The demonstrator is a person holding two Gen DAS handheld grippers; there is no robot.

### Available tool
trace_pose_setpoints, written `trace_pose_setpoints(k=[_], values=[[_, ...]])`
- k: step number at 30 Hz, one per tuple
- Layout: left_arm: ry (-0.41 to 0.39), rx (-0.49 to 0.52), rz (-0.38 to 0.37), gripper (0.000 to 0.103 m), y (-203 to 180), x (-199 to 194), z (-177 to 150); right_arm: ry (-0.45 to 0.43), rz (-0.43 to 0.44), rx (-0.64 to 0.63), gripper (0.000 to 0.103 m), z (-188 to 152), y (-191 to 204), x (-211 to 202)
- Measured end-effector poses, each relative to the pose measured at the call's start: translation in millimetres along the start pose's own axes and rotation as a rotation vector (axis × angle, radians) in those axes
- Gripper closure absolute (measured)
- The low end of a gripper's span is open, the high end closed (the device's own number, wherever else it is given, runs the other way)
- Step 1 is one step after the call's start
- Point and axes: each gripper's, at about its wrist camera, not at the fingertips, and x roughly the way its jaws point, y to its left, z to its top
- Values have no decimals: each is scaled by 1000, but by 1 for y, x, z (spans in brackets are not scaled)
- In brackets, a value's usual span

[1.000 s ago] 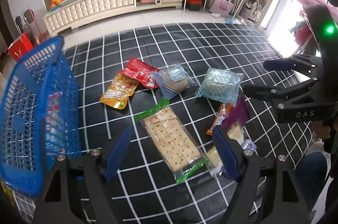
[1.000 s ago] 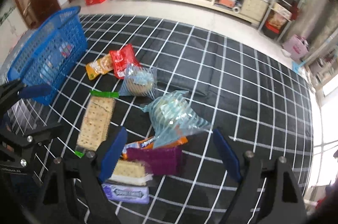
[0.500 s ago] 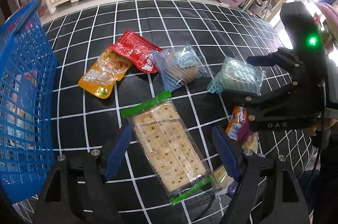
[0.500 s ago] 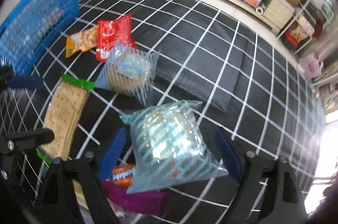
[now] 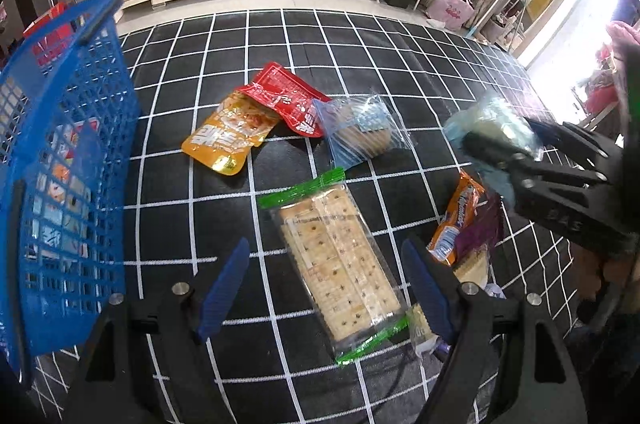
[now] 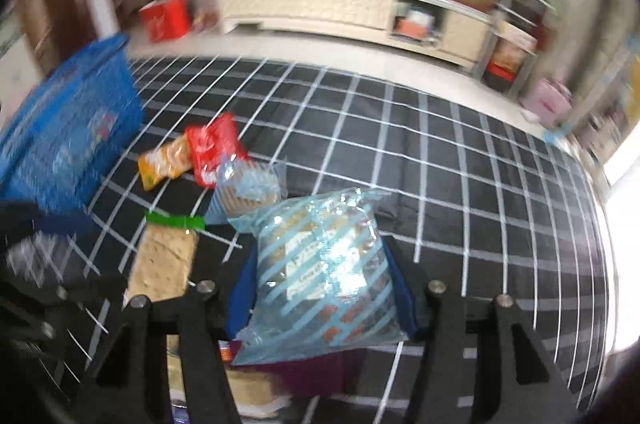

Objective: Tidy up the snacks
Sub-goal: 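Move both grippers back to the snacks beside the basket, then grasp the green-ended cracker pack with the left gripper while the right gripper grasps another blue-striped bread bag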

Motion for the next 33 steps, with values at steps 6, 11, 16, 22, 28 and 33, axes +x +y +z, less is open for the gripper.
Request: trace_pose_setpoints(k=[6,11,16,22,28,33], values=[[28,-21,-9,24,-6,6,-7,11,-17,43,40,-2,17,-6],[99,-51,37,23,-4,29,-5,23,-24,-17,40,-8,24,3],[164,-86,73,23,-5,55,-3,75,-29,-14,40,-14,16,19],[170,-89,146,23,-12,70,-1,114,-13,-9,40,-21,13,27],[179,-96,207,23,-19,77,4,130,-24,6,40,-22,9,28],[198,-125,227,23,-26,83,14,138,-12,18,40,-22,6,28]])
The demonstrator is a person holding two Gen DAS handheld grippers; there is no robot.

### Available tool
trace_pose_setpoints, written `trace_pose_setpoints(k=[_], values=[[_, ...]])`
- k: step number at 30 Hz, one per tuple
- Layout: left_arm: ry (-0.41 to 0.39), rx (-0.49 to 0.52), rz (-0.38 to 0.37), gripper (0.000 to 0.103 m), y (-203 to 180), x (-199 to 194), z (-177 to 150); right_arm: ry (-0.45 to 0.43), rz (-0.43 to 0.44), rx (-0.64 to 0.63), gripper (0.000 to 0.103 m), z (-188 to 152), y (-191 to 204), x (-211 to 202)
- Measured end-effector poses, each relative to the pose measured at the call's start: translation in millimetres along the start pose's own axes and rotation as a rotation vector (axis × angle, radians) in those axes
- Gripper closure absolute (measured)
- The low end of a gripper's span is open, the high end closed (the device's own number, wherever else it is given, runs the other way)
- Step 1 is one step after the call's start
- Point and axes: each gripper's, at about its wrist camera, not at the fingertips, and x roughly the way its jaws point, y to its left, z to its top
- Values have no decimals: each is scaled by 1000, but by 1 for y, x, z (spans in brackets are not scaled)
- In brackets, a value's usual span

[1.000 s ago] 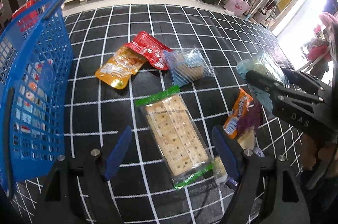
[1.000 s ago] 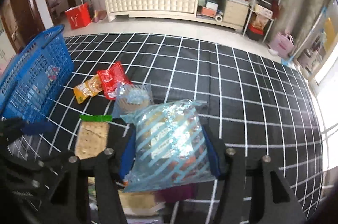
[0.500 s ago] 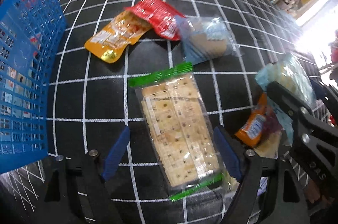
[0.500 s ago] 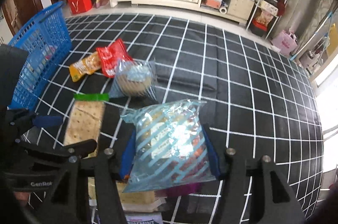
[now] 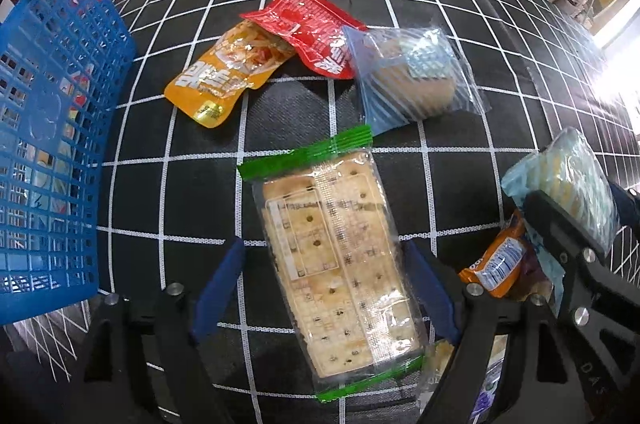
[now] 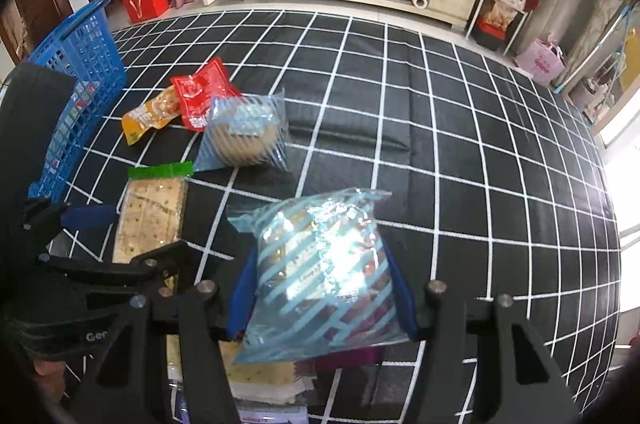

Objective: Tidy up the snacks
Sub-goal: 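Grasp the green-ended cracker pack with the left gripper while the right gripper grasps another blue-striped bread bag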

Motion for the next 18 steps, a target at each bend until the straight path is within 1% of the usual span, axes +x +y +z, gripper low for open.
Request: trace_pose_setpoints(k=[1,3,4,7,11,13,16,18], values=[[-2,-4,1,25,0,0,0,-1,4,-1,40,0,1,-1],[-14,-10,3,37,-2,-1,2,-2,14,-7,40,0,3,-2],[-17,-10,3,44,-2,-4,0,-3,17,-11,40,-1,5,-2],[-12,-9,-2,46,2,-7,-3,-1,17,-19,40,-2,6,-2],[-31,-3,-36,47,5,-12,-10,-13,35,-12,40,-2,7,-6],[-54,24,-46,47,8,-19,-19,-22,30,-23,40,-1,11,-11],[-91,61,-16,47,3,-37,-28,-43,10,-49,40,5,22,-21],[-125,68,-48,47,8,-53,-33,-73,16,-49,40,10,29,-34]])
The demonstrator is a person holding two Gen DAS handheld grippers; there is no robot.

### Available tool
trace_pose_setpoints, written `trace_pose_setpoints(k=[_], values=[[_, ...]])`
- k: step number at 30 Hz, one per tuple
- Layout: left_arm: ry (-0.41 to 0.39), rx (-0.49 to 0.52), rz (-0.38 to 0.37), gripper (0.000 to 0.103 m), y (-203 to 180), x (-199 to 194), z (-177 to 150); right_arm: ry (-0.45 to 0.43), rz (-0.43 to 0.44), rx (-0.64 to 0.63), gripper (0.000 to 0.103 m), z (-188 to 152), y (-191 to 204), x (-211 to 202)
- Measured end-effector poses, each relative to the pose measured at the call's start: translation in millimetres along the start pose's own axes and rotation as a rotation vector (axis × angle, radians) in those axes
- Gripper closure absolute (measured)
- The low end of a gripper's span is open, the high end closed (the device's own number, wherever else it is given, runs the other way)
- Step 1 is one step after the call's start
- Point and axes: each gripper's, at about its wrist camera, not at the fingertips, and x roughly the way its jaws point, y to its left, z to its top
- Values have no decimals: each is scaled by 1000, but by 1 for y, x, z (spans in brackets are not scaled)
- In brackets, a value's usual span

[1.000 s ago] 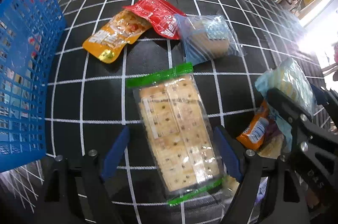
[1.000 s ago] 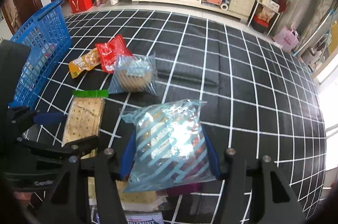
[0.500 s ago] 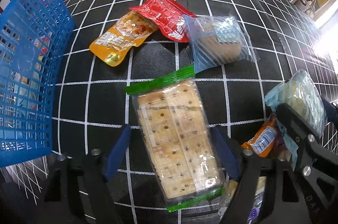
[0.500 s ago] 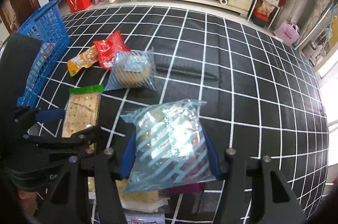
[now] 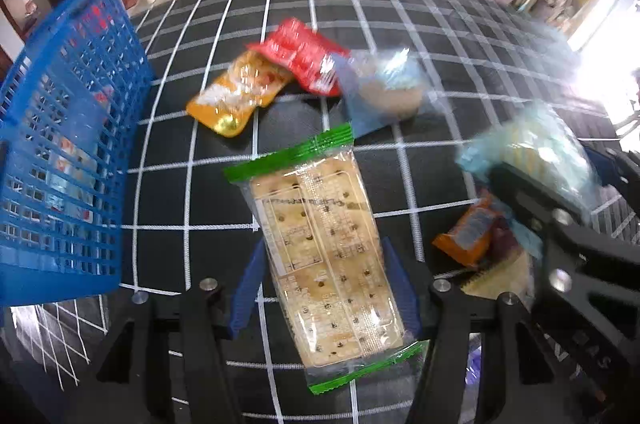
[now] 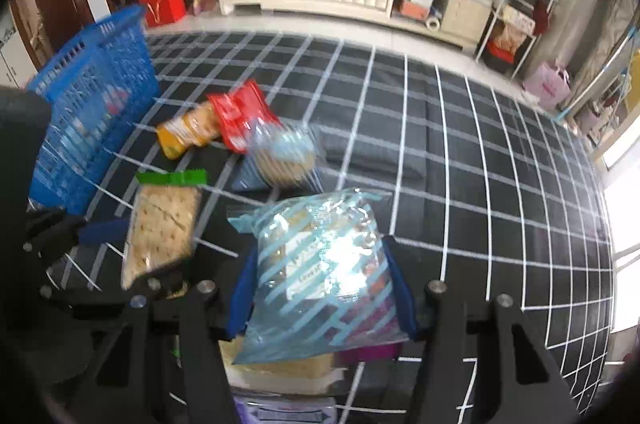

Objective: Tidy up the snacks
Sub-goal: 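Grasp the green-ended cracker pack with the left gripper while the right gripper grasps another blue-striped bread bag, then carry the cracker pack into the basket and open the left gripper while the right gripper carries the bread bag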

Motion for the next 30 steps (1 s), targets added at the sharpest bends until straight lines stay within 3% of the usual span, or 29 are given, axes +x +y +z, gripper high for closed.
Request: trace_pose_setpoints(k=[8,17,30], values=[[-132,47,-77,47,15,-79,-8,-87,18,24,40,17,19,-58],[-295,30,-70,47,86,-168,-2,-171,52,20,40,46,63,-98],[-366,-18,14,47,199,-190,3,-207,103,-55,40,88,154,-91]])
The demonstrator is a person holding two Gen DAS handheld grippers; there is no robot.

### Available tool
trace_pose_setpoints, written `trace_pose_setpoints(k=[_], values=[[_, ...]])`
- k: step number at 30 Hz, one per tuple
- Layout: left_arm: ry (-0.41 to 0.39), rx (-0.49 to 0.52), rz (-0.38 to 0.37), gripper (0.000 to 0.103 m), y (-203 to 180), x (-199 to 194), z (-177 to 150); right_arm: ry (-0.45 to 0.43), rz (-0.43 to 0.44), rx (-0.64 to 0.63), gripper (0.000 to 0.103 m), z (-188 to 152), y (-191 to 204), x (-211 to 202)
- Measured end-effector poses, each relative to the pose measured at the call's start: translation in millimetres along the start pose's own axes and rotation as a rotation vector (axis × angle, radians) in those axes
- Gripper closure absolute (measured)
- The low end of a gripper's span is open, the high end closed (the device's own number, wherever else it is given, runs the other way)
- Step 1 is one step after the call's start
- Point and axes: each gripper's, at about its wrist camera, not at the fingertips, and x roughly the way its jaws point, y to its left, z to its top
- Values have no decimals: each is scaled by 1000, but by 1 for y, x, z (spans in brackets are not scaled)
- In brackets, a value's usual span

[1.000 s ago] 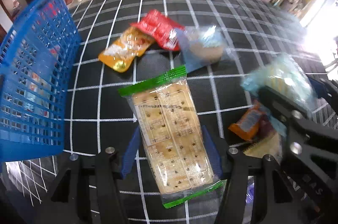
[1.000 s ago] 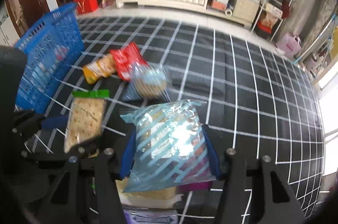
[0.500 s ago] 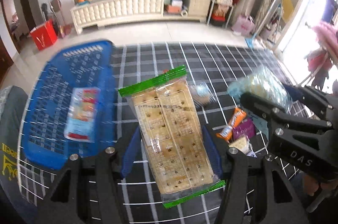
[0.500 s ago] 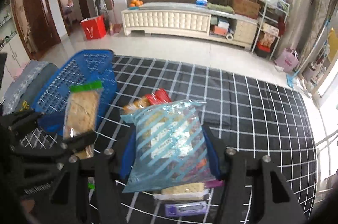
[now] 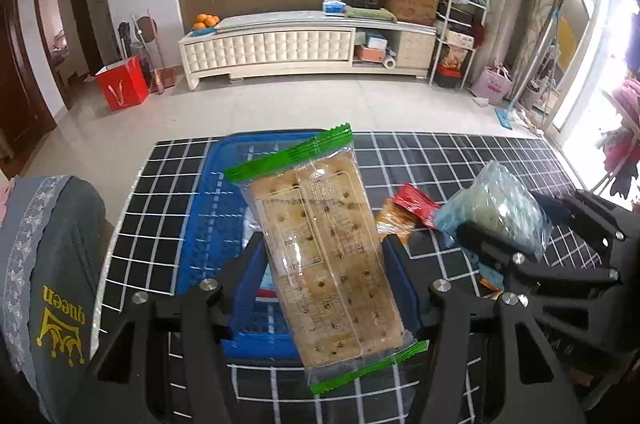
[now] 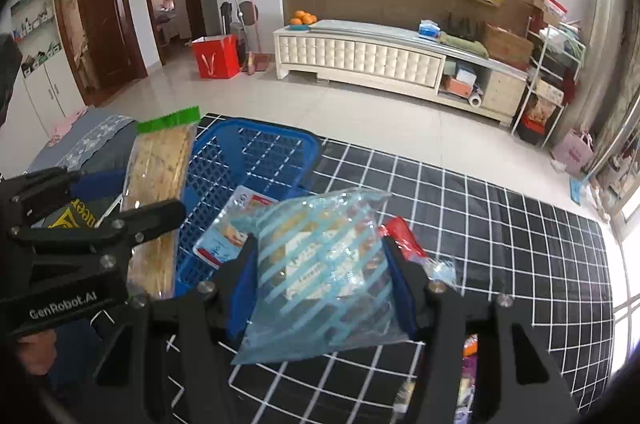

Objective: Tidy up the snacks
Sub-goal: 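Carry the cracker pack into the basket and open the left gripper while the right gripper carries the bread bag, then lower the bread bag into the basket and open the right gripper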

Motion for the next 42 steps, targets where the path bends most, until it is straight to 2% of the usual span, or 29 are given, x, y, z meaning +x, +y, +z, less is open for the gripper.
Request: trace_pose_setpoints(k=[8,13,22,25,29,35,42], values=[[-10,-1,-18,47,24,27,3,27,29,25,40,1,10,29],[22,-22,-43,47,29,54,2,71,12,29,40,-6,17,45],[140,19,-53,47,23,100,-23,107,-8,37,40,-12,13,59],[181,15,-90,46,21,106,-28,114,-9,40,40,-13,13,59],[218,44,-105,38,14,107,-35,113,-10,40,40,-14,12,54],[218,61,-124,29,13,89,-40,96,3,45,40,-11,10,44],[122,-1,-104,28,33,42,-31,69,17,34,40,-4,20,27]])
